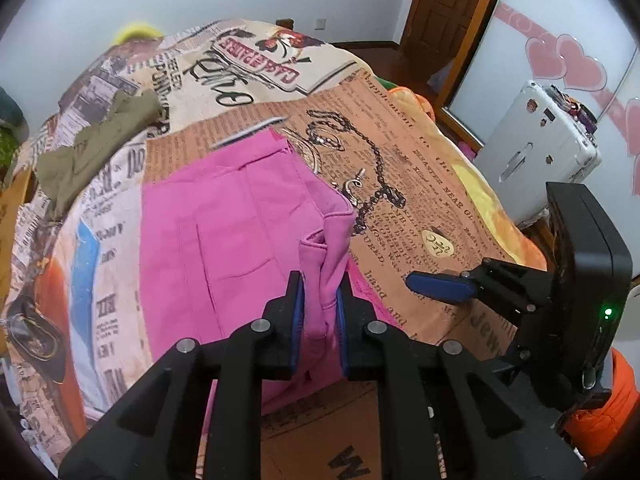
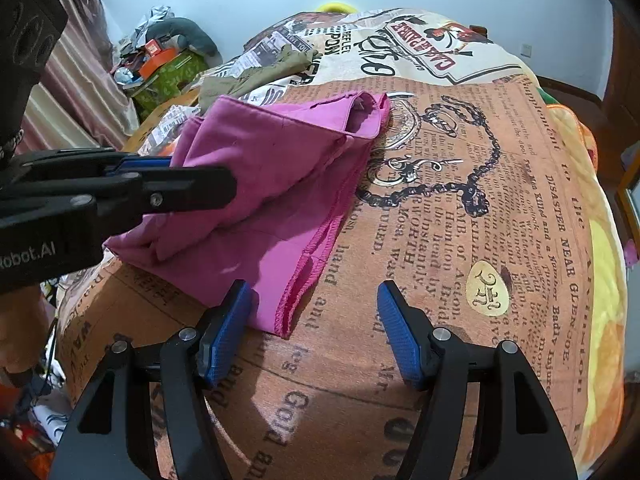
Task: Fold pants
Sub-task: 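Lift the pants edge with the left tool and fold it over, then lower the folded edge and open the left tool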
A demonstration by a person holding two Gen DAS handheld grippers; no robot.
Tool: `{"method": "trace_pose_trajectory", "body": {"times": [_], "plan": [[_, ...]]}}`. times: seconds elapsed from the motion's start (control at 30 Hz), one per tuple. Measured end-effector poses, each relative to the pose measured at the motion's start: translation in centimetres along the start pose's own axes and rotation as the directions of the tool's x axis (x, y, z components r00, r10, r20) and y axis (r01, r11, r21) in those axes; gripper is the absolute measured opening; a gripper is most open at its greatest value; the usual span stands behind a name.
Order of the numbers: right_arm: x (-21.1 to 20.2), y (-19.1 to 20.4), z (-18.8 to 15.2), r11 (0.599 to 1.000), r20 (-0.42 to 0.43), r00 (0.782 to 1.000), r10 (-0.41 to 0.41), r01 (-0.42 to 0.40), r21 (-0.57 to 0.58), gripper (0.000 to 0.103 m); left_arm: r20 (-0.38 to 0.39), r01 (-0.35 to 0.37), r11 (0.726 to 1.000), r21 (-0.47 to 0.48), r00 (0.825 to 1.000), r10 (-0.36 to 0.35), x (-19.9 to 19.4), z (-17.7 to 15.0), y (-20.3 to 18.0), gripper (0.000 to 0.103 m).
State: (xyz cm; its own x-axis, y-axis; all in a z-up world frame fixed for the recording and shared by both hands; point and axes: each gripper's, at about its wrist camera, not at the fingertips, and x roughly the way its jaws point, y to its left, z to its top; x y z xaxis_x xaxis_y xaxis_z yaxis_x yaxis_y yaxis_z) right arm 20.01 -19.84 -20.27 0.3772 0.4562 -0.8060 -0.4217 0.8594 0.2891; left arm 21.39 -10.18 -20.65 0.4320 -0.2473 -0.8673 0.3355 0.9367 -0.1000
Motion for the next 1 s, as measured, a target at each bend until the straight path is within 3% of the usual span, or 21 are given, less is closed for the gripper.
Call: {"method": "trace_pose_trajectory", "body": {"times": [0.07, 0.2, 0.27, 0.37, 0.47, 0.6, 0.7, 0.83, 1.0], "plan": [[-0.1, -0.1, 0.0, 1.000, 0.005, 1.000, -0.007, 0.007, 0.007, 0.062, 0.000, 0.009, 1.000, -0.007, 1.000, -0.009, -0.6, 0.1, 0.2, 0.024], [-0.4, -0.4, 0.0, 1.000, 0.010, 1.000, -0.011, 0.011, 0.024, 0.062, 0.066, 0.035, 0.998, -0.051, 0.997, -0.031, -3.0, -0.2, 1.2, 0.058], [-0.8, -0.5, 0.1, 0.999, 0.020, 1.000, -0.020, 0.020, 0.026, 0.062, 0.098, 0.010, 0.998, -0.060, 0.995, -0.004, -4.0, -0.3, 1.8, 0.062], [-1.8, -0.6, 0.5, 0.999, 0.045, 0.999, -0.024, 0.023, 0.032, 0.062, 0.107, -0.053, 0.996, -0.070, 0.992, 0.061, -4.4, -0.7, 3.4, 0.064], [-3.0, -0.6, 1.0, 0.999, 0.084, 0.996, -0.034, 0.032, 0.029, 0.062, 0.054, -0.112, 0.991, -0.077, 0.992, 0.116, -3.1, -1.7, 4.9, 0.064], [-4.0, -0.3, 2.2, 0.999, 0.132, 0.991, -0.031, 0.028, 0.024, 0.062, -0.045, -0.130, 0.989, -0.073, 0.991, 0.127, -0.2, -4.0, 5.9, 0.065], [-4.0, 0.2, 3.1, 1.000, 0.148, 0.989, -0.028, 0.027, 0.009, 0.062, -0.048, -0.120, 0.988, -0.094, 0.992, 0.116, 0.4, -5.3, 6.1, 0.066], [-2.2, 0.7, 3.5, 0.999, 0.118, 0.993, -0.031, 0.032, -0.009, 0.062, -0.040, -0.096, 0.987, -0.132, 0.995, 0.092, 0.2, -5.6, 6.8, 0.068], [0.6, 0.7, 1.8, 0.997, 0.028, 0.997, -0.069, 0.070, -0.037, 0.062, 0.001, -0.122, 0.984, -0.133, 0.992, 0.123, -1.5, -4.5, 7.5, 0.068]]}}
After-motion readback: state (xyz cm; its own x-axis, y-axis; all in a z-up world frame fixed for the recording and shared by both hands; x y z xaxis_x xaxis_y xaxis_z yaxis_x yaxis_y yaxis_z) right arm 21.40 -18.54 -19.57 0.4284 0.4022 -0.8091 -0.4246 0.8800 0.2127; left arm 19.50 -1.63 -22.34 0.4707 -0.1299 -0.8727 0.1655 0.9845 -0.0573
